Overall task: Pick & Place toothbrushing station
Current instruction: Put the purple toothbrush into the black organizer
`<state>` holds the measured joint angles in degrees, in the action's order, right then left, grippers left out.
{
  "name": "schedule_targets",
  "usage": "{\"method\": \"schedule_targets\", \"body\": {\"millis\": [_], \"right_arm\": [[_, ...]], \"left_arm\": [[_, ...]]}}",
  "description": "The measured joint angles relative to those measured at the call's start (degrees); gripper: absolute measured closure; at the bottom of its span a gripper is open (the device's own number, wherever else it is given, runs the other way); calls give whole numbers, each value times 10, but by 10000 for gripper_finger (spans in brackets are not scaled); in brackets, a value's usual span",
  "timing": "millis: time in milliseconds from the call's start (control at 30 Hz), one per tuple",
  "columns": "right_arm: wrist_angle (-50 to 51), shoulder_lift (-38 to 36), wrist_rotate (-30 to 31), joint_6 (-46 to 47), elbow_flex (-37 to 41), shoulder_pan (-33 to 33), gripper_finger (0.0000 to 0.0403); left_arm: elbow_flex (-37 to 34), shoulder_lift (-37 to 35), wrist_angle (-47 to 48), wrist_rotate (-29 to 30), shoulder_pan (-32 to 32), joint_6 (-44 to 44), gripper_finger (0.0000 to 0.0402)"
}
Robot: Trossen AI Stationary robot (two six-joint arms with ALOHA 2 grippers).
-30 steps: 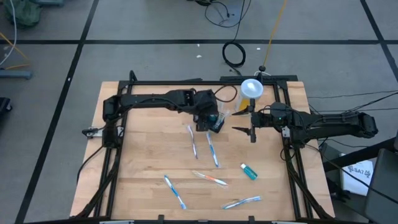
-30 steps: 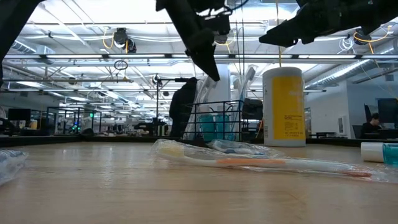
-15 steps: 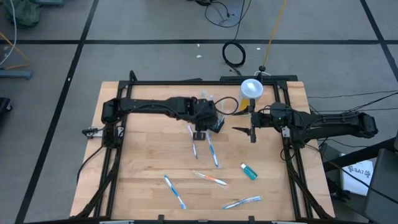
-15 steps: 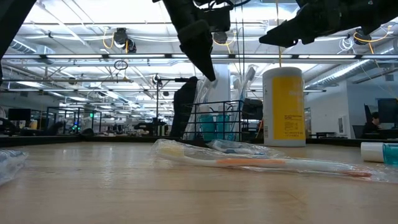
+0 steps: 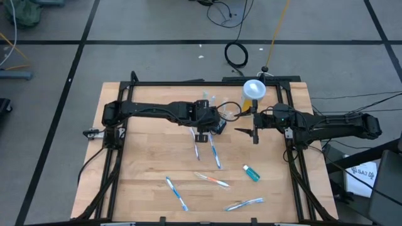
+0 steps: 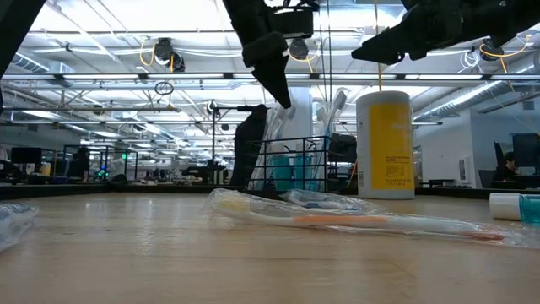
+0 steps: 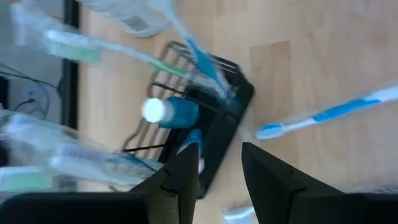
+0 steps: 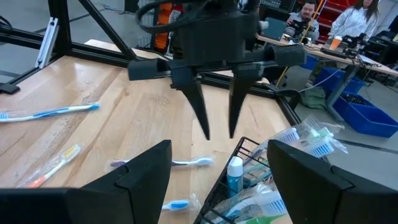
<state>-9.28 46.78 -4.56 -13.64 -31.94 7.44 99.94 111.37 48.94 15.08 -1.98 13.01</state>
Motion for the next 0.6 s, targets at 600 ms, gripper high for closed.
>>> {"method": "schedule_targets", "body": {"millis": [600], "right_arm": [[8,3,0,24,0,0,147]], "left_arm": [[-13,-183,84,-67,-20,-14,273]]}}
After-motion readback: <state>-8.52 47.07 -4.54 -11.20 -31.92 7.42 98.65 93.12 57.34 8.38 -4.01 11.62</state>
